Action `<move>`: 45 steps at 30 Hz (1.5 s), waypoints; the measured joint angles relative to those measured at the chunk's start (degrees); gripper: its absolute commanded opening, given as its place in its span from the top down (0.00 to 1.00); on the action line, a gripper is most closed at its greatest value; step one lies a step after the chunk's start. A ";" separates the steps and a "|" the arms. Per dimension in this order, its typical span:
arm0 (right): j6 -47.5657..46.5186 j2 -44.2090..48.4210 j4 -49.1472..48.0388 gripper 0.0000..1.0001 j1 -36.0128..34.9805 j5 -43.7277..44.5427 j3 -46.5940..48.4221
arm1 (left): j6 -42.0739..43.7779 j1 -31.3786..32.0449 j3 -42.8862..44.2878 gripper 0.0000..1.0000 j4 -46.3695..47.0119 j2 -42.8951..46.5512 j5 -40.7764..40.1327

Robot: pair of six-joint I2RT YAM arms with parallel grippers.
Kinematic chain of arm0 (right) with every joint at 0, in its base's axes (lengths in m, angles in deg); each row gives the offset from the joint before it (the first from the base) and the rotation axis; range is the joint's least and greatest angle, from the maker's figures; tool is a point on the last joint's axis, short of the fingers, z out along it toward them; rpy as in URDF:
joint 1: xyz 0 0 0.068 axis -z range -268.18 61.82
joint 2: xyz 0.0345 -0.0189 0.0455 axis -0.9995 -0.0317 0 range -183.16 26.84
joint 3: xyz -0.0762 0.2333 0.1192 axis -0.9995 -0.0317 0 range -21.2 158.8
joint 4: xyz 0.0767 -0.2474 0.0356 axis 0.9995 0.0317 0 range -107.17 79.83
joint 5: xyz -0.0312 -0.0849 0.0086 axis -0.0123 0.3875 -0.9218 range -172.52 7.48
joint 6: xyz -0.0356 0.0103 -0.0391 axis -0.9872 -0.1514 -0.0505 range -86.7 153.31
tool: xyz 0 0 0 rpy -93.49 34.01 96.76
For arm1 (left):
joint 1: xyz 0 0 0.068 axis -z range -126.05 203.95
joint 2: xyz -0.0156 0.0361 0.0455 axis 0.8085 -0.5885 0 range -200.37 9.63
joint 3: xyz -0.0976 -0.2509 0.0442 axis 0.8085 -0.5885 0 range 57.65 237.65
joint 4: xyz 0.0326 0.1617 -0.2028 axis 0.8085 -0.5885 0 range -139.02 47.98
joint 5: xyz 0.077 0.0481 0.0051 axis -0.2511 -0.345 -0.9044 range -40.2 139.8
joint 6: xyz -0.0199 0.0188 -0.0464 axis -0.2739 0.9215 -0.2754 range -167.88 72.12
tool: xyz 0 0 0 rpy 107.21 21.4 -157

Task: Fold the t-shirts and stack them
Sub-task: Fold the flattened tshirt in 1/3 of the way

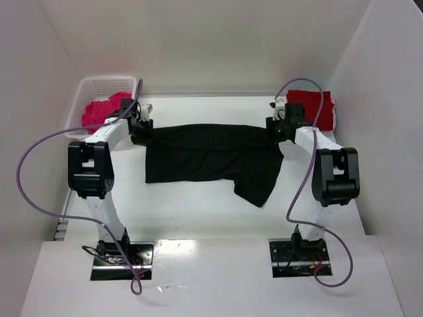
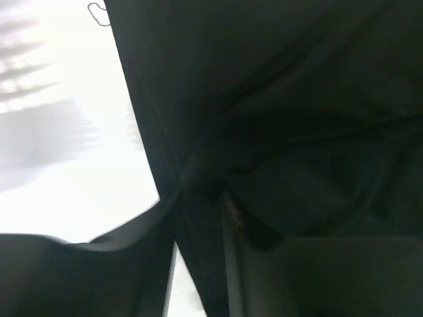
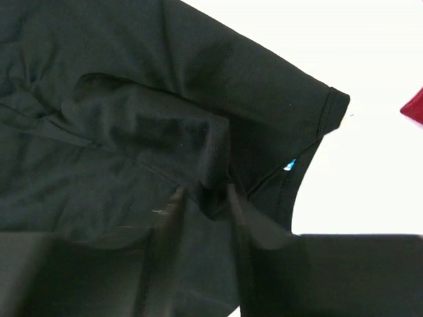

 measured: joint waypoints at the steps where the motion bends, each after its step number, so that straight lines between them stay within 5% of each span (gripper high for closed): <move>1: 0.02 0.31 0.15 0.56 0.02 0.11 -0.11 | -0.04 0.00 0.00 0.50 -0.26 0.46 -0.02; 6: 0.63 2.58 0.24 0.38 0.07 1.01 -0.59 | -0.13 0.00 -0.07 0.26 -1.33 4.22 -0.70; 17: 1.81 2.78 -0.48 0.27 0.66 1.20 1.51 | -1.38 0.00 8.07 0.21 -0.94 0.83 -1.44; 29: 4.57 -3.02 -1.31 0.25 0.66 1.03 5.84 | -4.83 0.22 14.51 0.38 1.29 -9.94 -0.31; 39: 6.86 -9.79 -2.47 0.25 0.66 1.81 11.87 | -6.43 0.50 15.56 0.41 2.97 -14.16 -1.18; 45: 7.04 -14.82 -2.16 0.41 0.66 2.95 16.63 | -6.86 0.55 16.92 0.57 3.63 -15.54 -2.78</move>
